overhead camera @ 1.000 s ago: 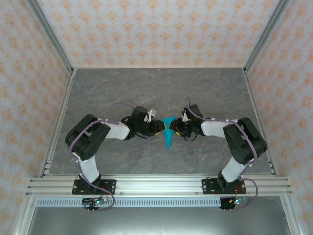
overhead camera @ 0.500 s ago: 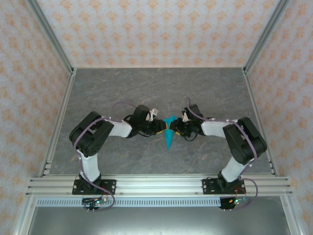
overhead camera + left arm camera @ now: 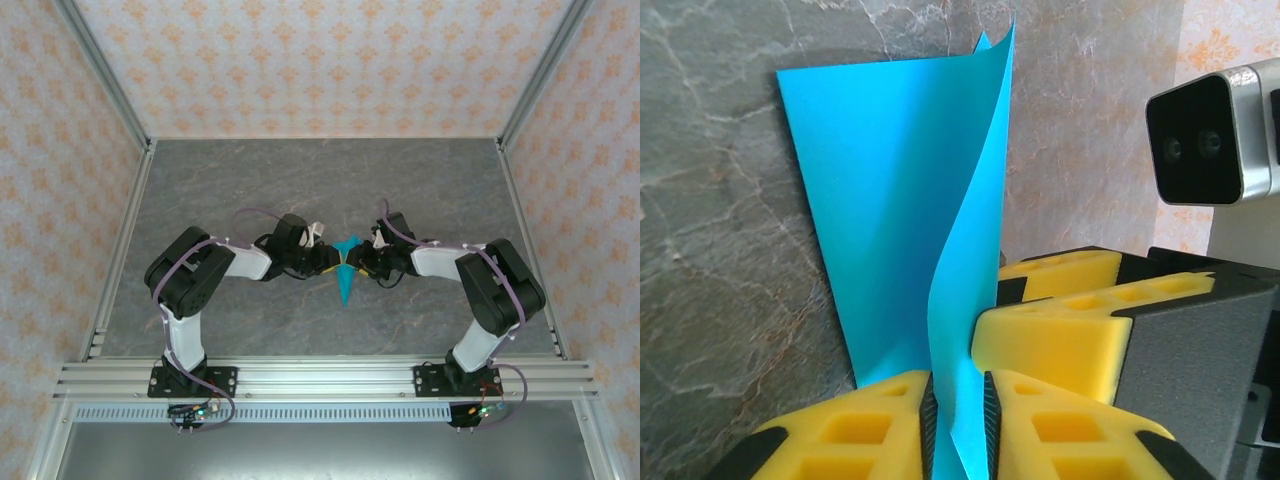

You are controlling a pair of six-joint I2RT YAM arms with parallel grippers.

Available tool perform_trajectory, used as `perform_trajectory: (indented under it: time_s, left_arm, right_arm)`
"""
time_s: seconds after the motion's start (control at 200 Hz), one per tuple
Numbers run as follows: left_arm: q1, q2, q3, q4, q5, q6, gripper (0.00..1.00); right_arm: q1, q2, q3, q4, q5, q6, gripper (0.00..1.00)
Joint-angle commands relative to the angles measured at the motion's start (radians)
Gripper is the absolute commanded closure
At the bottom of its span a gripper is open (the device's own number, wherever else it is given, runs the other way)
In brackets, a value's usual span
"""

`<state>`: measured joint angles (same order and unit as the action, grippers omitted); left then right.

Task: Fold a paper plane with a square sheet of paper (fold left side to right side)
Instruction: Fold the wing for the fifth time at the center of the table.

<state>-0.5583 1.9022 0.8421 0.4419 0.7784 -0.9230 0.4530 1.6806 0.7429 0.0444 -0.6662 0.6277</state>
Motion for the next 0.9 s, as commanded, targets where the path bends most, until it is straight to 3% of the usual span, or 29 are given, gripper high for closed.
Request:
perform_trajectory:
  time_s: [0.0,0.26,0.555,0.896]
  left_arm:
    - [0.002,0.031,0.028,0.026,0.006,-0.001,0.85]
    - [0.002,0.02,0.042,-0.021,-0.013,0.039,1.0]
    - [0.003,0.014,0.057,-0.058,-0.014,0.08,1.0]
    - [0.002,0.014,0.058,-0.06,-0.014,0.087,1.0]
  right_arm:
    - [0.006,0.062,-0.005,-0.039,0.047,-0.022,0.61]
    - [0.006,0.017,-0.005,-0.006,0.026,-0.006,0.6]
    - [-0.032,-0.101,0.012,-0.016,0.046,0.008,0.55]
    - [-0.038,-0.077,0.044,0.018,0.051,0.059,0.35]
